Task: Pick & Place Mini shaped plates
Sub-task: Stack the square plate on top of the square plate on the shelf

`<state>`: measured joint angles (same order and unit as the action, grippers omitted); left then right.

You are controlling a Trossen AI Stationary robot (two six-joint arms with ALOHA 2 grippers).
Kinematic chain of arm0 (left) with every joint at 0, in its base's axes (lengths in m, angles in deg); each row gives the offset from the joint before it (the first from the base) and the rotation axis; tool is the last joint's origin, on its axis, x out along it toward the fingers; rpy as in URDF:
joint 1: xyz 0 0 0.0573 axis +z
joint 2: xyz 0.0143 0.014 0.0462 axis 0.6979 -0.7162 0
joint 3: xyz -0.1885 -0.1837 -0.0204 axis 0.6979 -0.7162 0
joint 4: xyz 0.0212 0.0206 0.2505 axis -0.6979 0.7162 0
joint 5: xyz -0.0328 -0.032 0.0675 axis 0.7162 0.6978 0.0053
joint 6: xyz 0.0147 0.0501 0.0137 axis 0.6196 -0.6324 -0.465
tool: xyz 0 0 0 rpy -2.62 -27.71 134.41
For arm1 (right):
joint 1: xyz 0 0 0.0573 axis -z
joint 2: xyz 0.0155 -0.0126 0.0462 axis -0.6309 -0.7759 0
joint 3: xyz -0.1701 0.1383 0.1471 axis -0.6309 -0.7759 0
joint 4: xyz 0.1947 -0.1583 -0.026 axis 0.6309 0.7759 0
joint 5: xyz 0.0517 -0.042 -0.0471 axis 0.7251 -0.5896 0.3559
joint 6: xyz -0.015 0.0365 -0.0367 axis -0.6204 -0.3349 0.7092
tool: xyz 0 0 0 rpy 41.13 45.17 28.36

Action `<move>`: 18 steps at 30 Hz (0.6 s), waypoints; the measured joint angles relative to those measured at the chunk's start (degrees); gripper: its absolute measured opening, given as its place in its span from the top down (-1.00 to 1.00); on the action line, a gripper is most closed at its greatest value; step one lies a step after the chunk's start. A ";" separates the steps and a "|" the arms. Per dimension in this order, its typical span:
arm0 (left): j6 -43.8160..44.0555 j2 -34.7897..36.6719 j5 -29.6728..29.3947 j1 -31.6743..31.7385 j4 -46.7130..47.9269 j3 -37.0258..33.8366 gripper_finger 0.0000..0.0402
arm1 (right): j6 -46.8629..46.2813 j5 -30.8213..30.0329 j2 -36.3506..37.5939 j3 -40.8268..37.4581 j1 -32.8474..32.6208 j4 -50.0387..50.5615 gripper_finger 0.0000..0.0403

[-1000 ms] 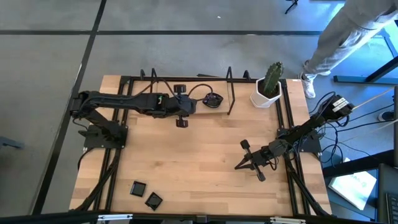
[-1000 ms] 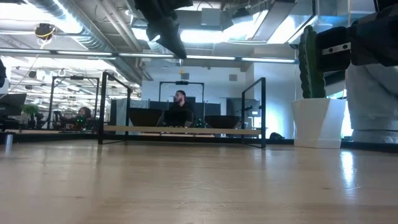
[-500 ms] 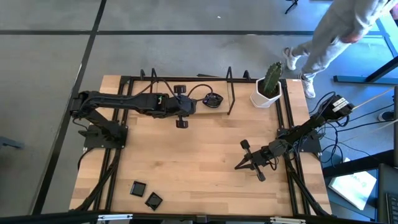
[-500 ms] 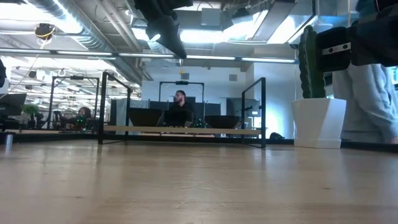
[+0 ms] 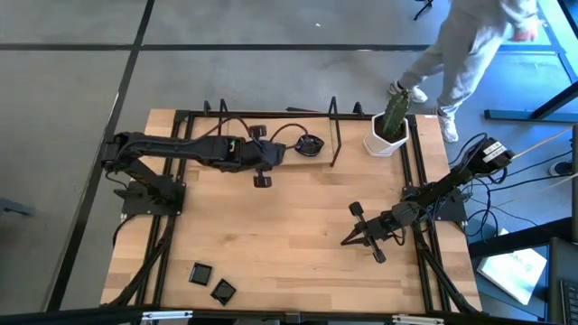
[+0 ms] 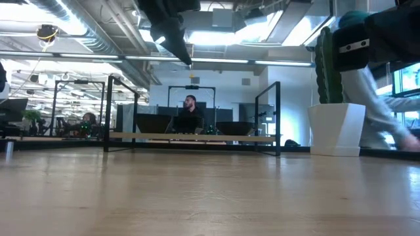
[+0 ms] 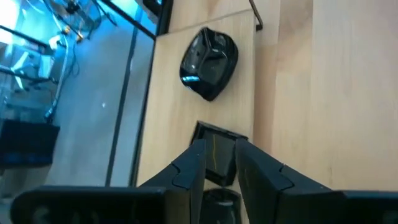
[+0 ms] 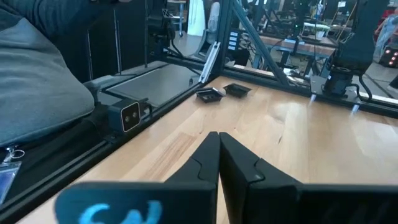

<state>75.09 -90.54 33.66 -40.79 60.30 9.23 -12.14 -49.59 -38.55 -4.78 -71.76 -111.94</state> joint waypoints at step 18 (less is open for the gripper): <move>1.89 0.00 2.88 -1.52 5.81 0.00 0.59 | -0.12 3.01 0.00 0.00 0.00 1.07 0.95</move>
<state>76.97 -90.54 36.54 -42.31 66.12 9.23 -12.26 -46.58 -38.55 -4.78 -71.76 -110.87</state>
